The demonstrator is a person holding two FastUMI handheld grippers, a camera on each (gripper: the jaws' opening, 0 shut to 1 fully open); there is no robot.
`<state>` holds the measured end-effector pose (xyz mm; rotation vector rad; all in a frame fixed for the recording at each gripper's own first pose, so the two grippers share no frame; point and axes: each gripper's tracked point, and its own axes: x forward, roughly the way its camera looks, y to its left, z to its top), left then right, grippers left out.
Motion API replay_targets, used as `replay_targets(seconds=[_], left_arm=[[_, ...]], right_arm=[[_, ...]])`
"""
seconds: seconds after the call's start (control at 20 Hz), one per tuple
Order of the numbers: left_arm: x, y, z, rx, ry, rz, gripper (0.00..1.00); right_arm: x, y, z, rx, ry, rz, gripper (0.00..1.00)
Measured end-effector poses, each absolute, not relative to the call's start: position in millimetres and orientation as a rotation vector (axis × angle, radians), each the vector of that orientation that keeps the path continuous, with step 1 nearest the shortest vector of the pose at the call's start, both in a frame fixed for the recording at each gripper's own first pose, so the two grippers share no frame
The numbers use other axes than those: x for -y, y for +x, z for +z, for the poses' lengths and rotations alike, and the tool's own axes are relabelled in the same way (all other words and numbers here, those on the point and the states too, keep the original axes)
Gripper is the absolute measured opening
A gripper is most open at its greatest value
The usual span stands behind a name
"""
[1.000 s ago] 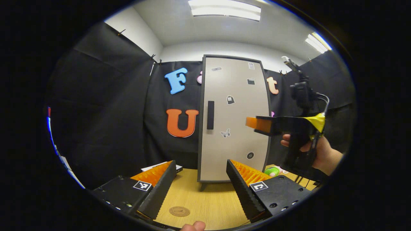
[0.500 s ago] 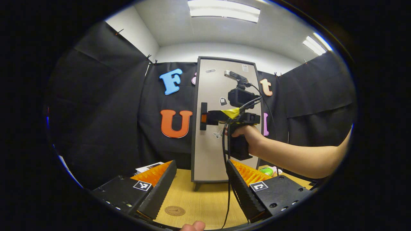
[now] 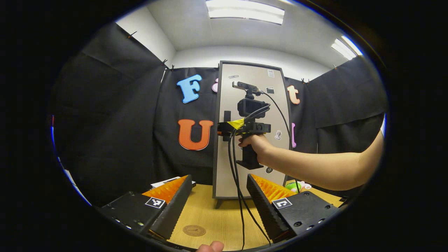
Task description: Open the cabinet door with the right hand, grasp the bottle in the cabinet with the left hand and place it on the coaster, then close the cabinet door with the right hand.
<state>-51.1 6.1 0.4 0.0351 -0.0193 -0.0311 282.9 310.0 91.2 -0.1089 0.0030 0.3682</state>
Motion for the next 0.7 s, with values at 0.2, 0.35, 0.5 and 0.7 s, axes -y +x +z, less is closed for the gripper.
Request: replay_targets(seconds=[0.2, 0.35, 0.5, 0.7], left_arm=[[-18.1, -46.9, -0.4, 0.02, 0.032, -0.017, 0.95], [-24.7, -45.9, -3.8, 0.017, 0.022, -0.011, 0.95], [-30.2, -45.8, -4.5, 0.015, 0.019, -0.006, 0.95], [-34.6, -47.9, -0.8, 0.027, 0.013, -0.002, 0.95]], right_arm=[[-315.6, 285.6, 89.4, -0.017, -0.068, 0.376, 0.4], [-314.1, 286.6, 89.7, -0.011, -0.06, 0.382, 0.33], [-312.6, 286.1, 89.3, -0.018, -0.086, 0.37, 0.26], [-312.2, 279.5, 88.0, -0.025, -0.08, 0.391, 0.25]])
